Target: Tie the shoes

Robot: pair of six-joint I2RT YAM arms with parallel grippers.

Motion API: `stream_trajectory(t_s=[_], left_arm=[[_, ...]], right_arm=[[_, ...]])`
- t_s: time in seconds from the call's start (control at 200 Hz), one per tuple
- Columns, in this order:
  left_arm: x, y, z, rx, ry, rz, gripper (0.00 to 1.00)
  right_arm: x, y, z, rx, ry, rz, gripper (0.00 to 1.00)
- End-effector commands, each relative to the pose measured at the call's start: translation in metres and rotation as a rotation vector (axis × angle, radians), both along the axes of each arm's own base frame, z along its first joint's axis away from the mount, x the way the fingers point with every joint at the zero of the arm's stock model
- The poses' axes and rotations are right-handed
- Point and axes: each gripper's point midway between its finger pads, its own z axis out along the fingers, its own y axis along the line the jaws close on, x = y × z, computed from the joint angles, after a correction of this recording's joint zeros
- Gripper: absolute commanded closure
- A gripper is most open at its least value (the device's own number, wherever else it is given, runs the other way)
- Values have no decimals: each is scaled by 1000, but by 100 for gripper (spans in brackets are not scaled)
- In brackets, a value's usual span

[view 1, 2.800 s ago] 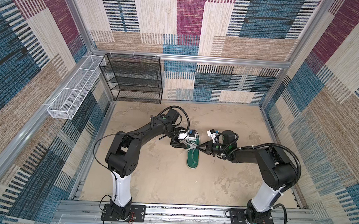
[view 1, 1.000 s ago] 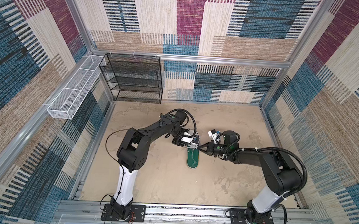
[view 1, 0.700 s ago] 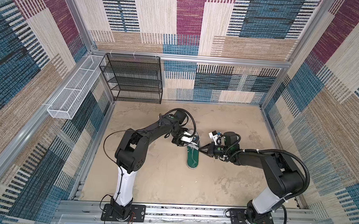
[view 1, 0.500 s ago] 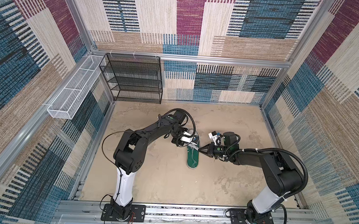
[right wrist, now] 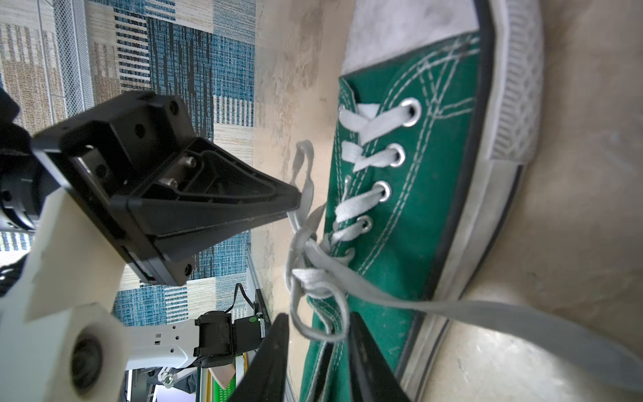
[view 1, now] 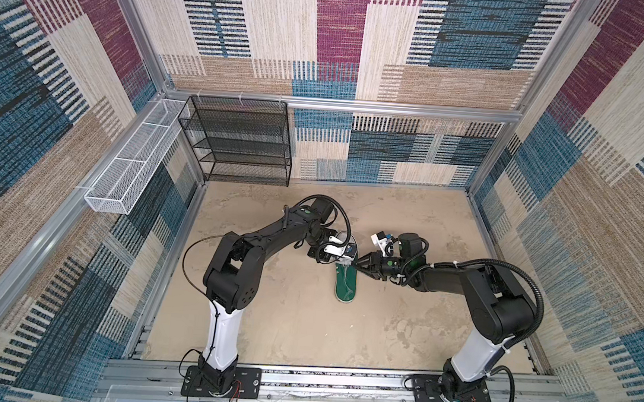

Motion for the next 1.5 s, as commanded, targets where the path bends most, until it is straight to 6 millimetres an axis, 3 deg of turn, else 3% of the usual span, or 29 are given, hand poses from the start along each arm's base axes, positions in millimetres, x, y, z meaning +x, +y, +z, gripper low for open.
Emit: stream_trajectory(t_s=[0.0,0.08,0.19,0.426,0.917,1.497], left_arm=[[3,-1,4,-10,-9,7,100],[3,0,4,-3,-13,9,100],[4,2,2,9,-21,12,100],[8,5,3,14,-59,16,100],[16,17,-4,41,-83,67,100],[20,23,-8,41,-75,115,100]], right_arm=[[5,6,13,47,-37,17,71],[7,6,13,45,-35,14,80],[3,1,9,28,-20,-10,100],[-15,-10,-1,-23,0,-39,100],[-33,-21,-18,-75,45,-65,100],[-39,-27,-30,-116,65,-72,100]])
